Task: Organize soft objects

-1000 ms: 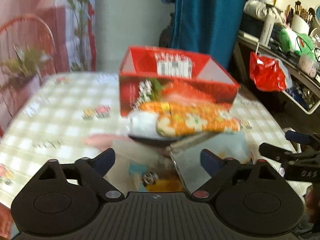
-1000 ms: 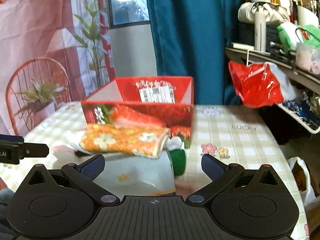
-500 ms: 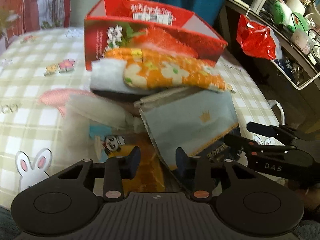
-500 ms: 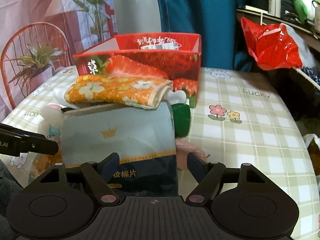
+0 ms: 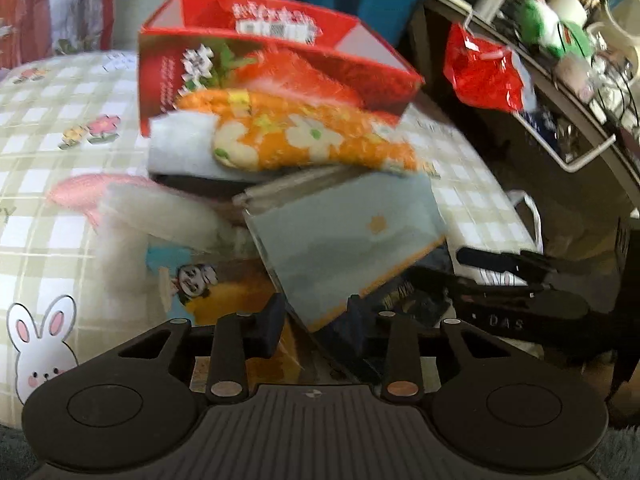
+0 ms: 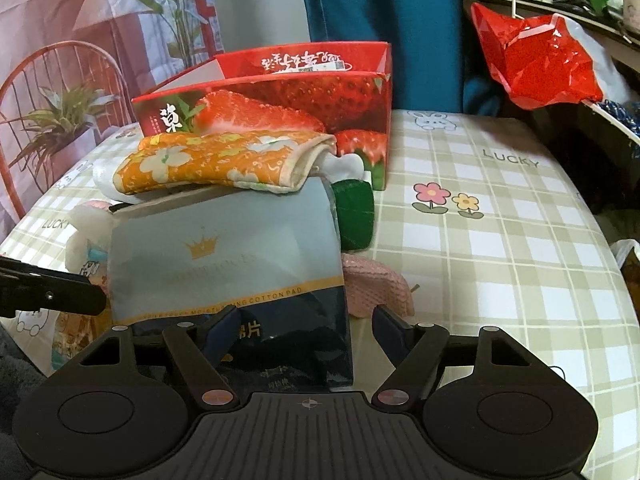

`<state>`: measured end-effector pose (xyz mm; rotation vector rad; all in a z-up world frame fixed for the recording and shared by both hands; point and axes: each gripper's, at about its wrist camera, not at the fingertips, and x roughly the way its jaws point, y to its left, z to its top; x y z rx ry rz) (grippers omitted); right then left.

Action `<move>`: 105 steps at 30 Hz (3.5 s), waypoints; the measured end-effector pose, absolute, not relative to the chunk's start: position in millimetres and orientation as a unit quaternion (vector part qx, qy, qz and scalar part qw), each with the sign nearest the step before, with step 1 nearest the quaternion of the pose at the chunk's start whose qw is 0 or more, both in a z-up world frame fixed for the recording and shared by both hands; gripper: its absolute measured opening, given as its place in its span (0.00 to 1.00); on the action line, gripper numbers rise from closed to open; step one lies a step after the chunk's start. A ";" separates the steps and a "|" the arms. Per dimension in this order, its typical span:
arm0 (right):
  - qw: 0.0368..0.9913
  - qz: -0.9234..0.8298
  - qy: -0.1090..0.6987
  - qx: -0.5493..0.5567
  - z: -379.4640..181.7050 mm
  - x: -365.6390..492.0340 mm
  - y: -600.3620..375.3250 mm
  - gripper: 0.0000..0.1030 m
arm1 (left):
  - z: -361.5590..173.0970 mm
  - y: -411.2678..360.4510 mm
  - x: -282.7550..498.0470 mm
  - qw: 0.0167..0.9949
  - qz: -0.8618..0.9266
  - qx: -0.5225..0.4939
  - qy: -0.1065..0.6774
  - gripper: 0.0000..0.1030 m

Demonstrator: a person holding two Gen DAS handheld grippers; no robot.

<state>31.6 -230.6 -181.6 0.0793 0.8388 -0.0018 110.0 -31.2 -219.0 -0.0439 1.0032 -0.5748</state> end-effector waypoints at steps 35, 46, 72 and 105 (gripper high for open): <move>0.896 0.061 0.434 0.069 -196.7 39.0 -225.0 0.49 | -239.3 -46.1 148.6 0.870 -0.230 -0.032 0.435 0.35; 0.908 0.083 0.406 0.054 -180.2 28.5 -218.5 0.41 | -225.8 -24.2 127.3 0.873 -0.256 -0.070 0.410 0.35; 0.960 0.124 0.248 0.025 -59.3 84.5 -218.1 0.41 | -88.2 -31.3 172.1 0.936 -0.281 -0.046 0.209 0.36; 0.958 0.034 0.276 0.065 -125.3 220.2 -265.3 0.43 | -131.1 -55.6 267.3 0.927 -0.229 0.039 0.295 0.64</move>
